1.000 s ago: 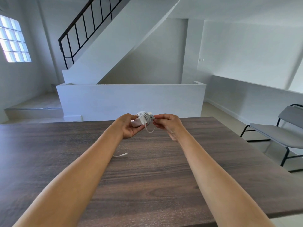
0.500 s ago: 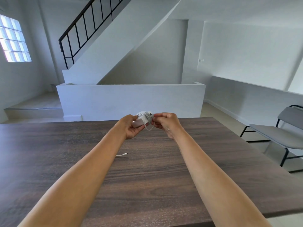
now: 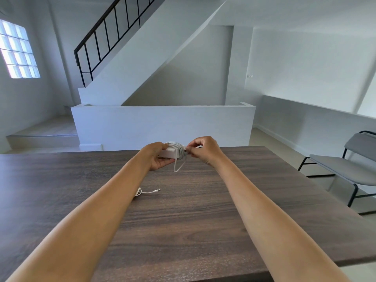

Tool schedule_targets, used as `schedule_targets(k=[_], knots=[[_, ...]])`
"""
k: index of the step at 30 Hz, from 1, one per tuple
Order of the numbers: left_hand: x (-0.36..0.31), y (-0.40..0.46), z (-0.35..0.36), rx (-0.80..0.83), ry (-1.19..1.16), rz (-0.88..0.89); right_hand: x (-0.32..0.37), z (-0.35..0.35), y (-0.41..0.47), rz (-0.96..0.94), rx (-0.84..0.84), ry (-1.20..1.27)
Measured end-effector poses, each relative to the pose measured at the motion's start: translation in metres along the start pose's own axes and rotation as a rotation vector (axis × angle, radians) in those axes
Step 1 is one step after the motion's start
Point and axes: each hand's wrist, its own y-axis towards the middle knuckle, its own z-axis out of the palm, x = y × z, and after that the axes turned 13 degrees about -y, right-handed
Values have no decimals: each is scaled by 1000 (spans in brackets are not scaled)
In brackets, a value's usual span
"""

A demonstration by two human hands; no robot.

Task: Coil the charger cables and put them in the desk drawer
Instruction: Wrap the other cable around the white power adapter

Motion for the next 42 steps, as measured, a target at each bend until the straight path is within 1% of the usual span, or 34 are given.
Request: schedule_targets(k=[1, 5, 10, 16, 18, 20, 22, 25, 29, 32, 34, 37, 42], knots=[[0, 0, -1, 1, 2, -5, 1, -1, -1, -23, 5, -47], [1, -2, -2, 3, -3, -4, 3, -3, -7, -63, 43, -107], [-1, -8, -1, -6, 41, -31, 3, -2, -8, -104, 24, -159], [-1, -7, -1, 0, 85, -31, 4, 1, -8, -189, 94, -341], [-1, -9, 3, -13, 130, -4, 4, 4, -8, -217, 61, -399], [0, -7, 5, -50, 217, 41, 6, 3, -7, -214, -3, -371], [3, -7, 3, -56, 242, 48, 10, -1, -3, -170, -55, -290], [7, -8, 1, -46, 214, 14, 9, -9, 9, -37, -93, -135], [9, -11, 1, -35, 211, -1, -3, -12, 21, 230, -111, 213], [11, -9, -1, -28, 209, -4, -10, -14, 22, 365, -107, 434], [15, -5, -4, -40, 229, -19, -15, -12, 21, 415, -85, 482], [31, 3, -11, -62, 273, -89, -26, -4, 18, 471, -51, 475], [71, 22, -26, -92, 239, -111, -51, 14, 11, 568, -34, 450]])
